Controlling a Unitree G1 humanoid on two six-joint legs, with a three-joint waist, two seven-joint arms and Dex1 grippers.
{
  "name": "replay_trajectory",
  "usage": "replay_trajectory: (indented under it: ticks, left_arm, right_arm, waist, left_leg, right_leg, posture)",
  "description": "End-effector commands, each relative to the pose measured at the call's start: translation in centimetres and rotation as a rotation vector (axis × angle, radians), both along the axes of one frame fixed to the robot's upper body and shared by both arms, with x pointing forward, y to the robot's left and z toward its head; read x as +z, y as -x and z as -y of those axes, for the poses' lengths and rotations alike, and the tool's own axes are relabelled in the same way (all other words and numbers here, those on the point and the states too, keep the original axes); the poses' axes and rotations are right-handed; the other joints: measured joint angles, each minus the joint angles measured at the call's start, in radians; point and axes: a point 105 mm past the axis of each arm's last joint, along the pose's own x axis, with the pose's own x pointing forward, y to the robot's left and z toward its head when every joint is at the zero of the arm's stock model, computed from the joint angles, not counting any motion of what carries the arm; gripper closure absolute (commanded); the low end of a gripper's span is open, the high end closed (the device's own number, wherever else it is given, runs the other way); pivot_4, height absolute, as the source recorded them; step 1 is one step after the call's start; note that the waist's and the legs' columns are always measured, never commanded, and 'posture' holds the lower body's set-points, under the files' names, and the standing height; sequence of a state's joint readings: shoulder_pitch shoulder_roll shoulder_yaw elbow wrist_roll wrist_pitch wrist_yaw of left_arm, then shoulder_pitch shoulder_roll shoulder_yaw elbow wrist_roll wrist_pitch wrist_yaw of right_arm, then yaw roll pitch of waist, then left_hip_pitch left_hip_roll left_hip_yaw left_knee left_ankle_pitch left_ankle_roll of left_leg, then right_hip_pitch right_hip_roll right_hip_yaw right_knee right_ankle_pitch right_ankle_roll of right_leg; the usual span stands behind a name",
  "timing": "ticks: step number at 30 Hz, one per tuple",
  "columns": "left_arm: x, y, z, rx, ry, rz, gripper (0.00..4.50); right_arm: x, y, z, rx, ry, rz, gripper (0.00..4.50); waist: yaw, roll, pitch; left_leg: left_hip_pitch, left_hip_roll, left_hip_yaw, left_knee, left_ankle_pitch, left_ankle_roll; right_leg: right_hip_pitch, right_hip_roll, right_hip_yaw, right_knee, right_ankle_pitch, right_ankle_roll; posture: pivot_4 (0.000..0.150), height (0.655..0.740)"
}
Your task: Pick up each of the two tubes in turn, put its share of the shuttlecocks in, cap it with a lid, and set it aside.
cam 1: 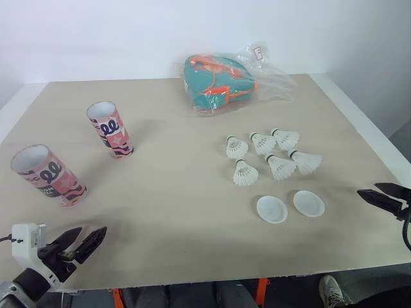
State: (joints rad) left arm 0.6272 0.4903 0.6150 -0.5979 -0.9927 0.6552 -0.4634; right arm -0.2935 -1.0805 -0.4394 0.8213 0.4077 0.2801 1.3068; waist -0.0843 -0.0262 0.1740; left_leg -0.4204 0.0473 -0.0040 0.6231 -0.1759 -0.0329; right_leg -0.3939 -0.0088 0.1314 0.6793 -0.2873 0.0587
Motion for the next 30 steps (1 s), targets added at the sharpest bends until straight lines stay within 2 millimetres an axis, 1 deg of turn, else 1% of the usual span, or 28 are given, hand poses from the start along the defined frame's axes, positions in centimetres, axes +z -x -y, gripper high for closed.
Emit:
replay_trajectory:
  ticks: [1,7,12,16,23,27,30]
  left_arm:
    - [0.7,-0.1,0.6,-0.036,-0.004,0.020,0.00]
    - [1.5,-0.7,1.0,-0.071,0.006,0.043,0.00]
    - [1.7,-1.2,1.6,-0.100,0.015,0.052,0.00]
    - [1.8,-1.4,2.2,-0.123,0.025,0.056,0.00]
    - [1.9,-1.6,2.6,-0.132,0.029,0.063,0.00]
    - [1.9,-1.8,3.0,-0.145,0.035,0.065,0.00]
    - [1.9,-1.8,3.3,-0.159,0.048,0.066,0.00]
  right_arm:
    - [1.3,-0.2,0.0,0.009,0.011,0.051,0.07]
    - [0.9,0.0,-0.2,0.009,-0.001,0.054,0.07]
    - [0.8,0.2,-0.3,0.012,-0.004,0.054,0.07]
    - [0.8,0.4,-0.3,0.011,-0.001,0.054,0.07]
    - [0.9,0.4,-0.2,0.008,0.015,0.055,0.07]
    - [1.5,0.3,-0.7,0.035,0.047,0.070,0.07]
    - [2.5,-0.1,-1.8,0.089,0.078,0.102,0.07]
  waist:
    - [0.000,0.000,0.000]
    - [0.000,0.000,0.000]
    - [0.000,0.000,0.000]
    - [0.000,0.000,0.000]
    - [0.000,0.000,0.000]
    - [0.001,0.001,0.000]
    - [0.001,0.001,0.000]
  left_leg:
    - [0.000,0.000,0.000,0.000,0.000,0.000]
    - [0.000,0.000,0.000,0.000,0.000,0.000]
    - [0.000,0.000,0.000,0.000,0.000,0.000]
    - [0.000,0.000,0.000,0.000,0.000,0.000]
    - [0.000,0.000,-0.001,0.000,0.000,0.000]
    - [0.000,0.000,-0.001,0.000,0.000,0.000]
    - [0.000,0.000,-0.001,0.000,0.000,0.000]
  right_leg:
    - [0.000,0.000,0.000,0.000,0.000,0.000]
    - [0.000,0.000,0.000,0.000,0.000,0.000]
    - [0.000,0.000,0.000,0.000,0.000,0.000]
    - [0.001,0.000,0.000,0.000,0.000,0.000]
    - [0.001,0.000,0.000,0.000,0.000,0.000]
    - [0.001,0.000,0.000,0.000,0.000,0.000]
    - [0.001,0.000,0.000,0.000,0.000,0.001]
  posture:
    - [0.150,0.7387]
    - [0.150,0.7387]
    - [0.150,0.7387]
    - [0.150,0.7387]
    - [0.150,0.7387]
    - [0.150,0.7387]
    - [0.150,0.7387]
